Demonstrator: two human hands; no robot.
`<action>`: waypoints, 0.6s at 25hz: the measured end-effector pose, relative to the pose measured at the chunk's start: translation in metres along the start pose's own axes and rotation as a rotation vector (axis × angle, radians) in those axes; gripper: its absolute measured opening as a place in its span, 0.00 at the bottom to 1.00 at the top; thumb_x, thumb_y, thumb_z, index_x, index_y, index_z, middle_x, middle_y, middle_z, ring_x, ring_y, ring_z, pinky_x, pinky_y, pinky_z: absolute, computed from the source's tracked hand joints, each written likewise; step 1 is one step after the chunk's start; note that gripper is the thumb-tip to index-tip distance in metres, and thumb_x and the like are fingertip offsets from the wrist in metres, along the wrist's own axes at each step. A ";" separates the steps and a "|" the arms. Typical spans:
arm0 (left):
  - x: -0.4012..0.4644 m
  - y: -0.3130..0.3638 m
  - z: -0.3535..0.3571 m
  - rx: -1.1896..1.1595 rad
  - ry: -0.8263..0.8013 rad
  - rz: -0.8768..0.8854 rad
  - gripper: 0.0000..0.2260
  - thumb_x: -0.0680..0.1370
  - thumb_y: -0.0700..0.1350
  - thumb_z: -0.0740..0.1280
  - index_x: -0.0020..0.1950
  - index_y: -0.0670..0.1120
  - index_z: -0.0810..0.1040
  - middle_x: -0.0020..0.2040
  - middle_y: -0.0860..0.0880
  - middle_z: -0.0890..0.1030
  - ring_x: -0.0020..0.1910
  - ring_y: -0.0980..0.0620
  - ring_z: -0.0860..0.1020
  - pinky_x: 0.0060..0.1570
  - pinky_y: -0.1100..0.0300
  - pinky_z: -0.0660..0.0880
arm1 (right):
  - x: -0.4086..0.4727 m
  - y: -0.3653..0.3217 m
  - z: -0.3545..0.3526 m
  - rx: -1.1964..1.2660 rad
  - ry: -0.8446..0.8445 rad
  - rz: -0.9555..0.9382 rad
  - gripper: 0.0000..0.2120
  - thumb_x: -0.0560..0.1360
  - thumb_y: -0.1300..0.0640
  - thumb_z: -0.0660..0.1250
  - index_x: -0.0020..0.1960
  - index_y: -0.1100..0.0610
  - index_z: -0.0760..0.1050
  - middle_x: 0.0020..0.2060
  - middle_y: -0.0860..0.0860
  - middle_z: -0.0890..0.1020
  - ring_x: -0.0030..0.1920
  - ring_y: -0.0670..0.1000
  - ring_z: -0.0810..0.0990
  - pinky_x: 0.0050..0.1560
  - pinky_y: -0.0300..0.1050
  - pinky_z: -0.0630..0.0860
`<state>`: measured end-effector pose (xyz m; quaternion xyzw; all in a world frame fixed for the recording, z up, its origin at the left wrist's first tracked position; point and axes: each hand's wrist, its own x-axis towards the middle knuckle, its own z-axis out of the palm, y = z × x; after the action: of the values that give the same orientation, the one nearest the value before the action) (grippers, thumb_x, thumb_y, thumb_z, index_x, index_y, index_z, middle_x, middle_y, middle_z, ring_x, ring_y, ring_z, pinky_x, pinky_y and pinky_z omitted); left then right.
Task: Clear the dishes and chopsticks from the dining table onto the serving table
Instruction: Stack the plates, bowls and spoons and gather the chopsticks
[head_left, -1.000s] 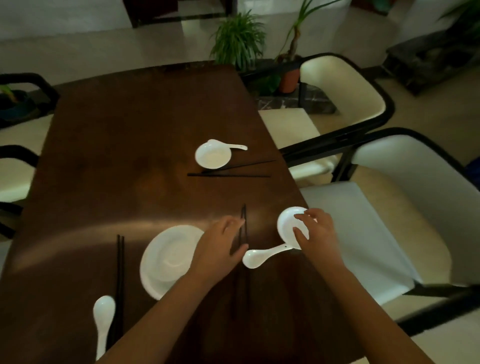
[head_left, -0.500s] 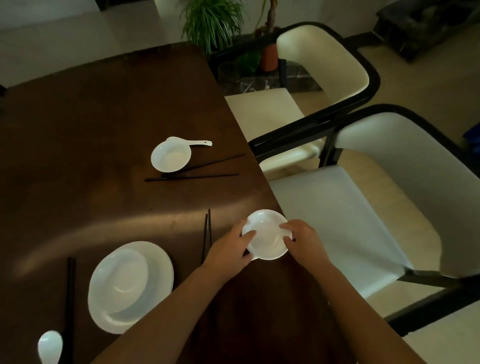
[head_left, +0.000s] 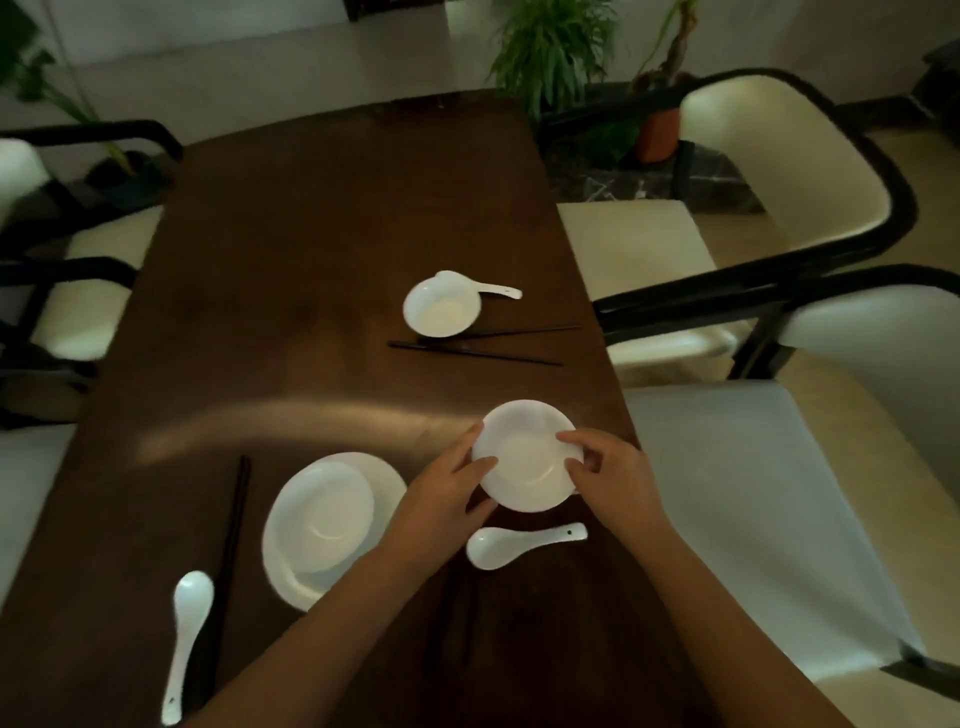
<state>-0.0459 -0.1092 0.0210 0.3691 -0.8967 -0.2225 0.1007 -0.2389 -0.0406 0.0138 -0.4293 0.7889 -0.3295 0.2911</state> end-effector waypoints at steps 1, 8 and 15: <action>-0.009 -0.010 -0.013 0.012 0.027 -0.034 0.21 0.72 0.43 0.71 0.65 0.46 0.74 0.72 0.45 0.68 0.68 0.46 0.70 0.62 0.61 0.64 | 0.003 -0.014 0.010 0.020 -0.036 -0.016 0.16 0.72 0.64 0.66 0.59 0.54 0.78 0.47 0.49 0.79 0.37 0.40 0.73 0.42 0.25 0.69; -0.094 -0.091 -0.076 0.055 0.103 -0.242 0.17 0.67 0.41 0.76 0.56 0.42 0.80 0.67 0.41 0.73 0.62 0.43 0.76 0.56 0.51 0.74 | 0.003 -0.106 0.106 0.089 -0.282 -0.156 0.24 0.72 0.64 0.66 0.66 0.51 0.70 0.56 0.52 0.80 0.45 0.48 0.79 0.46 0.43 0.78; -0.132 -0.142 -0.064 -0.001 0.051 -0.353 0.18 0.73 0.45 0.70 0.62 0.46 0.76 0.74 0.48 0.64 0.70 0.48 0.68 0.65 0.59 0.65 | -0.005 -0.125 0.167 -0.108 -0.343 -0.165 0.21 0.71 0.62 0.66 0.64 0.54 0.72 0.60 0.53 0.76 0.55 0.52 0.76 0.57 0.44 0.73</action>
<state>0.1571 -0.1260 0.0085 0.5261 -0.8151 -0.2279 0.0828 -0.0517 -0.1327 0.0082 -0.5573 0.7064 -0.2317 0.3698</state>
